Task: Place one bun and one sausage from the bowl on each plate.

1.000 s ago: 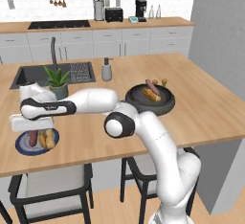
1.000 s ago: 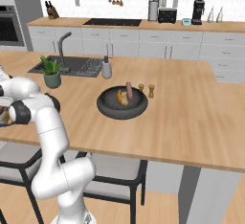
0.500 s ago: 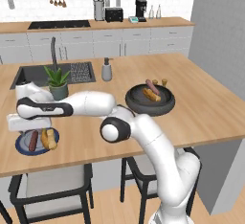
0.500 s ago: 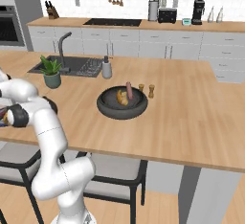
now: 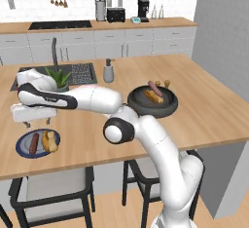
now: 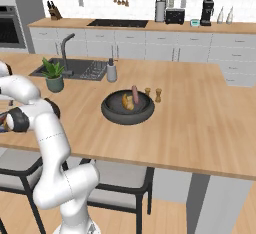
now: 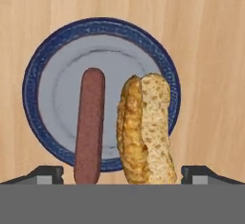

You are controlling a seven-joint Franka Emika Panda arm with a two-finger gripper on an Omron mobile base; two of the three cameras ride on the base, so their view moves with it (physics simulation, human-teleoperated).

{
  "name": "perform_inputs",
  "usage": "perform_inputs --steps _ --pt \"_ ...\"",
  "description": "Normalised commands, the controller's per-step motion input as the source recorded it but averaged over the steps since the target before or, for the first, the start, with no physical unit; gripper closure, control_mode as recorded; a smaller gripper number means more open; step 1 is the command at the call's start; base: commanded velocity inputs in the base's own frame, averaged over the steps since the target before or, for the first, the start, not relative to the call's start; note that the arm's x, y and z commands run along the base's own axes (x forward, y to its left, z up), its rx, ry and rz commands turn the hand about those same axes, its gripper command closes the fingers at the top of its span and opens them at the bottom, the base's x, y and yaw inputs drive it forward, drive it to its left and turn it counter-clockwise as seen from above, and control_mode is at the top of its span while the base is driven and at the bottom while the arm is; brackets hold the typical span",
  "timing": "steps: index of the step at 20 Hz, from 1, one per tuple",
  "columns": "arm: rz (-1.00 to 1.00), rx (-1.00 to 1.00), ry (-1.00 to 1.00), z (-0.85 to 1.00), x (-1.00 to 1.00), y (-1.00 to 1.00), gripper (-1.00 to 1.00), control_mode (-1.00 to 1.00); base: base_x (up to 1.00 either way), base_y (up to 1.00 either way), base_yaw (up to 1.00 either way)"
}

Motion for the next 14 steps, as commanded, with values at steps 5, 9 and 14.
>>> perform_inputs --steps 5,9,14 --pt "0.04 0.0 -0.06 0.06 -0.1 -1.0 -1.0 -1.0 0.0 0.0 0.0" --pt "0.03 0.0 -0.04 0.07 -0.24 -1.0 -1.0 -1.0 0.0 0.0 0.0" --pt "0.01 0.0 -0.01 0.16 -0.35 -1.0 -1.0 -1.0 0.0 0.0 0.0"
